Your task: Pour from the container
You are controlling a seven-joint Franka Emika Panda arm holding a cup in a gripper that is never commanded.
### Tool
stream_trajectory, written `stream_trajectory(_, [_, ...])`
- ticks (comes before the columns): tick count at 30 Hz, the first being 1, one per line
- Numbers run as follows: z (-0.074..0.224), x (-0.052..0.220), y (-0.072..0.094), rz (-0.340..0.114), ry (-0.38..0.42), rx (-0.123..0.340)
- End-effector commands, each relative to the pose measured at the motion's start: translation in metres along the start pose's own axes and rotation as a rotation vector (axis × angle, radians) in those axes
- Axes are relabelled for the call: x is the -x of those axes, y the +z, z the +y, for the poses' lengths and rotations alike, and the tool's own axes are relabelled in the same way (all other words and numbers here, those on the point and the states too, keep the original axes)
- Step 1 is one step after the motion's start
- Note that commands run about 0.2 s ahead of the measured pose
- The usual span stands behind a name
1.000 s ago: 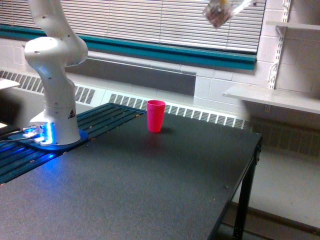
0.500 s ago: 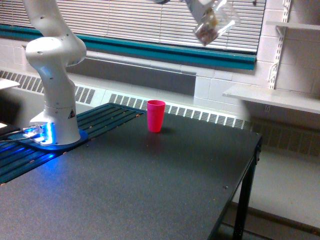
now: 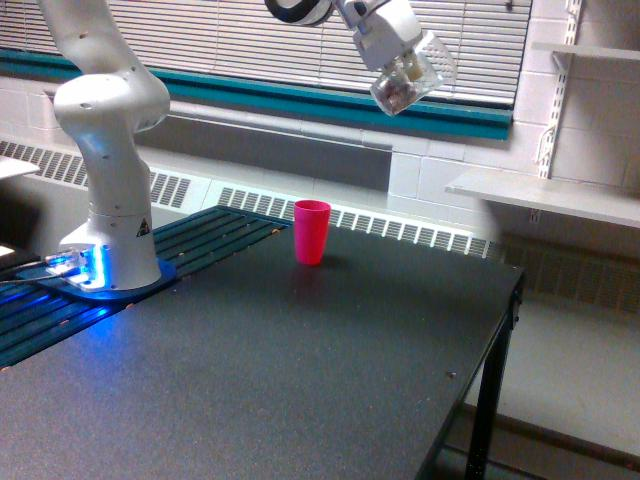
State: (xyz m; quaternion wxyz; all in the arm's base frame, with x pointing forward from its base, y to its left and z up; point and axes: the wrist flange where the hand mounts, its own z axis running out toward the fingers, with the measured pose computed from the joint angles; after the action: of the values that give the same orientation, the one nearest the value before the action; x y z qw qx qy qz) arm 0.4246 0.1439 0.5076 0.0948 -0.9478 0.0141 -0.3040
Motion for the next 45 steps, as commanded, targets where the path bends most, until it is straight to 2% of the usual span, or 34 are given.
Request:
stream_trajectory(1, [-0.014,0.012,0.001,-0.009,-0.141,-0.027])
stream_trajectory(14, [-0.02,0.04,0.012,-0.063,-0.293,-0.053])
stream_trajectory(26, [-0.029,0.077,0.014,-0.114,-0.403,-0.084])
stream_trajectory(34, [-0.028,0.104,0.014,-0.152,-0.448,-0.093])
stream_trajectory(45, [-0.023,0.143,0.018,-0.21,-0.501,-0.082])
